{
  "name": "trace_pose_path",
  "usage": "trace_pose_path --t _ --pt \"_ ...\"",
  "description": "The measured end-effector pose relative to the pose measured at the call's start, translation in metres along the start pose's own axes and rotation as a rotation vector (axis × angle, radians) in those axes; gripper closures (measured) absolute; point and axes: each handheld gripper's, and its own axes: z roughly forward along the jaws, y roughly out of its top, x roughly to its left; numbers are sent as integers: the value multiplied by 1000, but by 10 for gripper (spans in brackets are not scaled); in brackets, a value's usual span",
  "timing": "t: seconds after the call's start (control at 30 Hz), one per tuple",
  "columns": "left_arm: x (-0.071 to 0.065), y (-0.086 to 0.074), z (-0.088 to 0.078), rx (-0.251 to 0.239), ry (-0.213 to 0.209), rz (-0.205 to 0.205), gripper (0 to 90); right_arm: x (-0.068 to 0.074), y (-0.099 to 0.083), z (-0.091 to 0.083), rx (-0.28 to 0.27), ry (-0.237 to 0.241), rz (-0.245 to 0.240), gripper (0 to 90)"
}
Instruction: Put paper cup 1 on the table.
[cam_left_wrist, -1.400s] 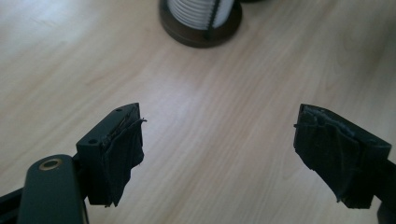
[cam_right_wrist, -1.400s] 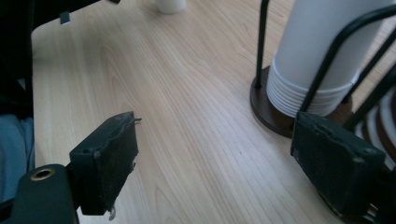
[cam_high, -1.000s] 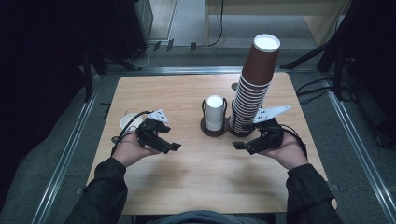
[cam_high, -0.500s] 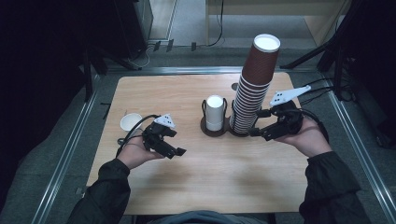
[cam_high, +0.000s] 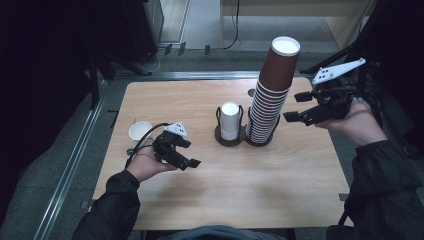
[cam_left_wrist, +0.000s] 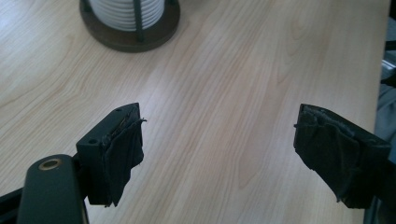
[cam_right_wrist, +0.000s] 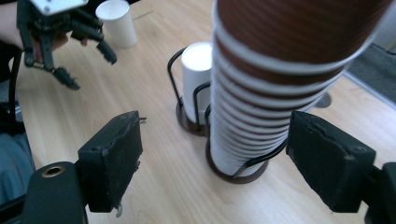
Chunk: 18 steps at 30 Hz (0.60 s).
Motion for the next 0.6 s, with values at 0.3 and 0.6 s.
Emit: trace_pose_path --t 0.3,0.6 --pt "2 -1 -1 -14 -53 -28 125 -18 35 -12 -10 -43 6 150" --pt "-1 0 2 1 -49 -20 135 -28 66 -7 -27 -48 12 132"
